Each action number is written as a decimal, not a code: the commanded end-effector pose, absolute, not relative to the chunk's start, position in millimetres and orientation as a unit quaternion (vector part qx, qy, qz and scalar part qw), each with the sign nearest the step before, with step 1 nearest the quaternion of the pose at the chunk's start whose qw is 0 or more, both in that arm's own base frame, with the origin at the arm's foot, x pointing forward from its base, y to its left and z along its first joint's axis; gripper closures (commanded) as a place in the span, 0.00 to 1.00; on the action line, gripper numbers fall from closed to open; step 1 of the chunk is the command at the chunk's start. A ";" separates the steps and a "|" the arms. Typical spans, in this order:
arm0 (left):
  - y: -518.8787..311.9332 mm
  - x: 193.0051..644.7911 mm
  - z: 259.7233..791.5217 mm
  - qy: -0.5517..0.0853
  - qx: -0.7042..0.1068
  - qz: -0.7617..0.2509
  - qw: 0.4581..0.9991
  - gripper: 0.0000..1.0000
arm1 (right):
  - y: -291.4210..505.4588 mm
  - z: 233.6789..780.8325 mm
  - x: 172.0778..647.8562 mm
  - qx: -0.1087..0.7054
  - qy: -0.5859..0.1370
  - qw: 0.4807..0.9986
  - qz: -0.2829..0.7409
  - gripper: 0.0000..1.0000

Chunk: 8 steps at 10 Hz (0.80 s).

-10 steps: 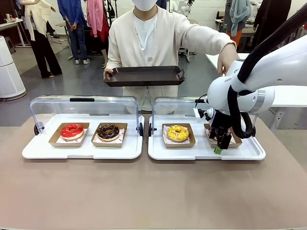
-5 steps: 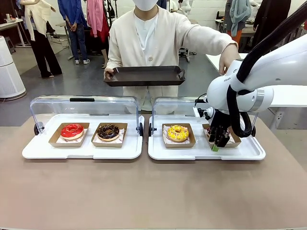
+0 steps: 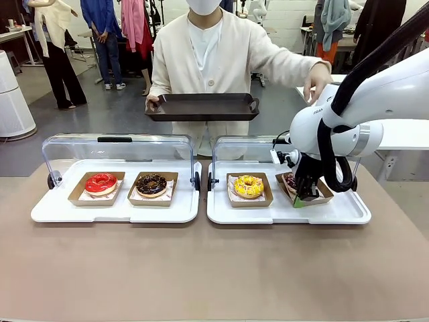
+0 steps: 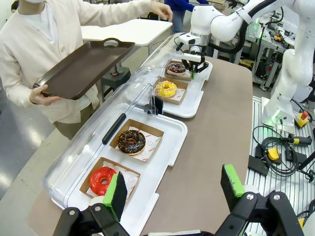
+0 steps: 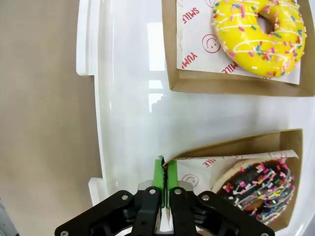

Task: Provide the desired donut to the person.
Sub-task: Pick up and lift the Paper togo box containing the Donut pointed at by the person.

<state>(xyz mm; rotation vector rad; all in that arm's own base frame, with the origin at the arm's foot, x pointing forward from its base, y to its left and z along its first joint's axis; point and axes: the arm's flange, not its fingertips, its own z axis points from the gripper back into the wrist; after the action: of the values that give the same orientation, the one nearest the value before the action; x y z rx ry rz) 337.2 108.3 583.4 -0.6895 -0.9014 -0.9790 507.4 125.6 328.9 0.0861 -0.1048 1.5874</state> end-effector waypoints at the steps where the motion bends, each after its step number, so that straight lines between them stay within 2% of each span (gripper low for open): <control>1: 109.1 338.2 582.9 -0.419 -0.314 -0.450 0.723 0.00 | 123.1 322.3 509.3 0.033 -0.048 0.695 0.717 1.00; 4: 109.1 338.2 582.9 -0.419 -0.314 -0.450 0.723 0.00 | 125.5 338.2 498.7 0.009 -0.048 0.700 0.713 1.00; 8: 109.1 338.2 582.9 -0.419 -0.314 -0.450 0.723 0.00 | 126.7 414.2 451.5 -0.019 0.010 0.740 0.672 1.00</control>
<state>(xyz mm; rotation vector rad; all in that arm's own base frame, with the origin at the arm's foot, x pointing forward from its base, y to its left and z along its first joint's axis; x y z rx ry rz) 337.3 108.3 583.2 -0.6895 -0.9011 -0.9788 471.2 122.6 395.0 -0.0215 -0.0324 1.5142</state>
